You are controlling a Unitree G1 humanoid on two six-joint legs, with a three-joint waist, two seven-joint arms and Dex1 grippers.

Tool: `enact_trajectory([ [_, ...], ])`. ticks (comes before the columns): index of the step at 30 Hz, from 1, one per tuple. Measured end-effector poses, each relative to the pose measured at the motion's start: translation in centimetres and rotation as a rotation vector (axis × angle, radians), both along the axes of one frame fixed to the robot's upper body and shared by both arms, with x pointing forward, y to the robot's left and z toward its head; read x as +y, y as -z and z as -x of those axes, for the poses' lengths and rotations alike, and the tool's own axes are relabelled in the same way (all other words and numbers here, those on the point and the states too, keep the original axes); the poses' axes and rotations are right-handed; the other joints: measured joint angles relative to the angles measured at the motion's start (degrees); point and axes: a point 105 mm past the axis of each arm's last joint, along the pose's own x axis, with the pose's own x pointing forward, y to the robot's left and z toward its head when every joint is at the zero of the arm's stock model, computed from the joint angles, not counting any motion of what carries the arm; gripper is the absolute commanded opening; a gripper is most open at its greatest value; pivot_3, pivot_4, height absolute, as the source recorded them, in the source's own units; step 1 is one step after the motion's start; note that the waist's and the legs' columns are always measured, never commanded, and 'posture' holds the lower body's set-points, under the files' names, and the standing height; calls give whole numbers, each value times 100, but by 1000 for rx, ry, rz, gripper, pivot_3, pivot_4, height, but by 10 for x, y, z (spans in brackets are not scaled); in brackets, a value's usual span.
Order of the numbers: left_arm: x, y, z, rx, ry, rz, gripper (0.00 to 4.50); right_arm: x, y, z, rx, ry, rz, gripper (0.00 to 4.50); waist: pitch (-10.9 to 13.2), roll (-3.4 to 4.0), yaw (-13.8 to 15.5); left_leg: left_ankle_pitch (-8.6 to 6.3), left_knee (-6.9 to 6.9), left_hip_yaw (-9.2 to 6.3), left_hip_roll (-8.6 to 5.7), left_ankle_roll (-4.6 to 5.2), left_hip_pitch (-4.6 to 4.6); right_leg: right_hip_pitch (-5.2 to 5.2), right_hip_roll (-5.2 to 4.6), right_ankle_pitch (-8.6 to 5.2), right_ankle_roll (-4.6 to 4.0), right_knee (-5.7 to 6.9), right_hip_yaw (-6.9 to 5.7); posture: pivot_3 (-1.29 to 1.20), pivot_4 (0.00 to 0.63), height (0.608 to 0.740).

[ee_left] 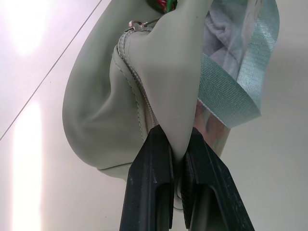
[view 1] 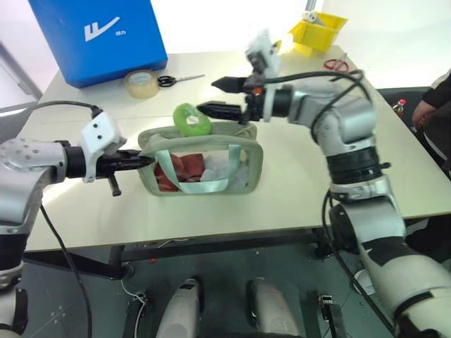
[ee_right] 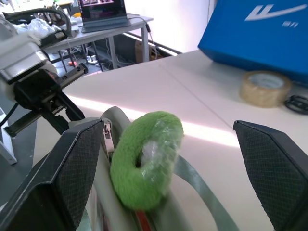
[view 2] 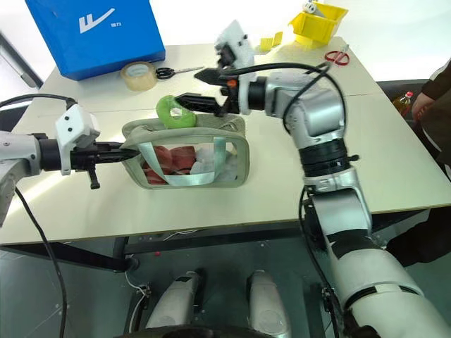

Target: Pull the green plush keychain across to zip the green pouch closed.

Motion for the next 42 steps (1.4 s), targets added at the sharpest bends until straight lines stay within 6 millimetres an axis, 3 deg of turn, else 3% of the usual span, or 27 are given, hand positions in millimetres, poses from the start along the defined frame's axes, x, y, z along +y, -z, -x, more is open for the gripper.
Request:
enact_trajectory([
  [3, -2, 0, 1, 0, 5, 0, 0, 8, 17, -8, 35, 20, 42, 4462, 0, 0, 8, 0, 0, 0, -2, 0, -1, 0, -1, 0, 0, 0, 0, 0, 150, 740],
  [6, -1, 0, 1, 4, -4, 1, 0, 5, 21, -15, 53, 49, 61, 4462, 0, 0, -3, 0, 0, 0, -2, 0, 0, -1, 0, 0, 1, 0, 0, 0, 150, 740],
  [10, -1, 1, 1, 1, -11, 0, 0, 5, 21, -14, 62, 35, 59, 2654, 0, 0, -12, 0, -1, 0, -1, 0, 0, -2, 1, 0, 1, 2, 0, 0, 150, 740],
  [15, -2, 1, 2, -5, -10, -3, 0, -3, 14, -13, 57, 33, 42, 35, 0, 0, -3, 0, -1, 0, -1, 0, 0, -1, 1, 0, 1, 2, 0, 0, 150, 740],
  [23, -7, -3, 1, -24, 12, 0, 0, -34, -8, -9, 1, 85, 57, 35, 0, 0, 7, 0, 0, 0, -1, 0, -1, -1, 0, 0, 1, 0, 0, 0, 150, 740],
  [26, -10, -3, 0, -31, 28, 0, 0, -63, -14, -13, -14, 184, 64, 35, 0, 0, 23, 0, 0, 0, -3, 0, -2, 1, -3, -1, 0, -5, 0, 0, 150, 740],
  [28, -8, 0, -2, -18, 19, 3, 0, -94, -16, -18, -20, 292, 66, 35, 0, 0, 27, 0, 0, 0, -3, 0, -3, 0, -4, -1, -1, -6, 0, 0, 150, 740],
  [30, -7, 0, -2, -17, 13, 4, 0, -120, -9, -20, -5, 387, 73, 35, 0, 0, 10, 0, -1, 2, -2, 0, -2, 0, -4, -1, -1, -6, 0, 0, 150, 740],
  [37, -7, 1, -2, -20, 21, 1, 0, -179, 22, -18, 44, 629, 121, 35, 1, 2, 0, 0, -1, 4, 0, 0, -3, 0, -5, -7, -12, -4, 1, 0, 150, 740],
  [42, -7, 2, -2, -17, 25, -3, 0, -195, 55, -13, 109, 730, 141, 35, 0, 1, -5, 0, 2, 4, 0, 1, 0, 3, -4, -9, -14, -4, 2, 0, 150, 740],
])
